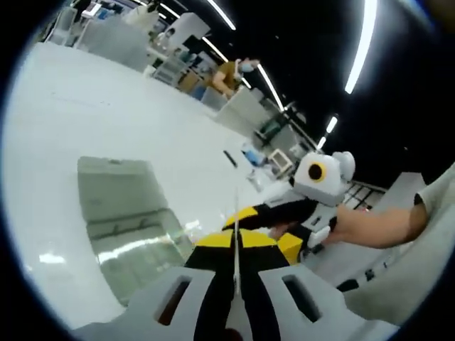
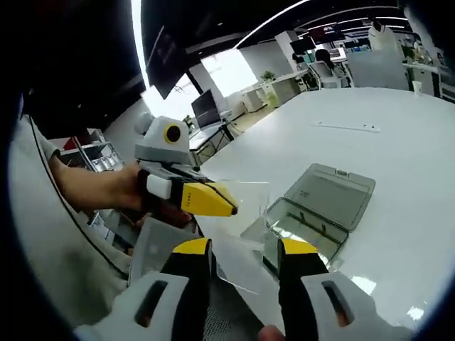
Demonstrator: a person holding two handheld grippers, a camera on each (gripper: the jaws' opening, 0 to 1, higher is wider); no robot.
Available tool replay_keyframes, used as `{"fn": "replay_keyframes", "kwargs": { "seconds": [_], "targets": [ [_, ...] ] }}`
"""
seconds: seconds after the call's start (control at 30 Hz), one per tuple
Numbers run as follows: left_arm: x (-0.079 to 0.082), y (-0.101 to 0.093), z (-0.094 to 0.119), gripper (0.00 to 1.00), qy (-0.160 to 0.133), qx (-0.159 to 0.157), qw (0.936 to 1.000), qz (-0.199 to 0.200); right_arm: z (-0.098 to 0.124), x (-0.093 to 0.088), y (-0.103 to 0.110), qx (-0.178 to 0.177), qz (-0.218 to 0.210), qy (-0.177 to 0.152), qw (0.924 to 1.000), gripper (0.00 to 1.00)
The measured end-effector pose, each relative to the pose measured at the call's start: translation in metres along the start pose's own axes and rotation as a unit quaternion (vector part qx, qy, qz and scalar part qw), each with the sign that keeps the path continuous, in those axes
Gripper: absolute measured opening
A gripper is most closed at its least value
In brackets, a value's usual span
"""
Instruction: Insert the divider into the dual guide fixture by aligning both edges with the guide slots and pushing it downward to the bottom, including one-sided entry, uneven engagement, binding, and posture correction.
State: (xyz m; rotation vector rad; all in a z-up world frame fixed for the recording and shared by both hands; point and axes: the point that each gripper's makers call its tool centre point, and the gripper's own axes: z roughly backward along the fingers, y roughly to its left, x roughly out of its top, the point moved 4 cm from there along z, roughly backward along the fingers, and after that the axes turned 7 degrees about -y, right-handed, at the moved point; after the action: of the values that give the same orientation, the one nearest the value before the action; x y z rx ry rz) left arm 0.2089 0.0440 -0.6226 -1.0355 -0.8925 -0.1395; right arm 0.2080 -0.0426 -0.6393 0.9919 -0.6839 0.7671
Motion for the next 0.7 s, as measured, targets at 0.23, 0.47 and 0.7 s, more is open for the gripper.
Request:
{"fn": "replay_keyframes", "kwargs": {
  "seconds": [0.23, 0.47, 0.7],
  "targets": [
    [0.004, -0.009, 0.001, 0.0, 0.004, -0.039, 0.9991, -0.012, 0.005, 0.001, -0.001, 0.034, -0.003, -0.002, 0.9994, 0.31],
    [0.006, -0.015, 0.001, 0.0, 0.011, -0.069, 0.997, -0.032, 0.009, 0.0, 0.0, 0.065, -0.002, 0.005, 0.9979, 0.29],
    [0.004, -0.019, 0.002, 0.0, 0.016, -0.095, 0.9947, -0.037, 0.009, -0.003, 0.002, 0.093, -0.01, 0.006, 0.9956, 0.27]
  ]
}}
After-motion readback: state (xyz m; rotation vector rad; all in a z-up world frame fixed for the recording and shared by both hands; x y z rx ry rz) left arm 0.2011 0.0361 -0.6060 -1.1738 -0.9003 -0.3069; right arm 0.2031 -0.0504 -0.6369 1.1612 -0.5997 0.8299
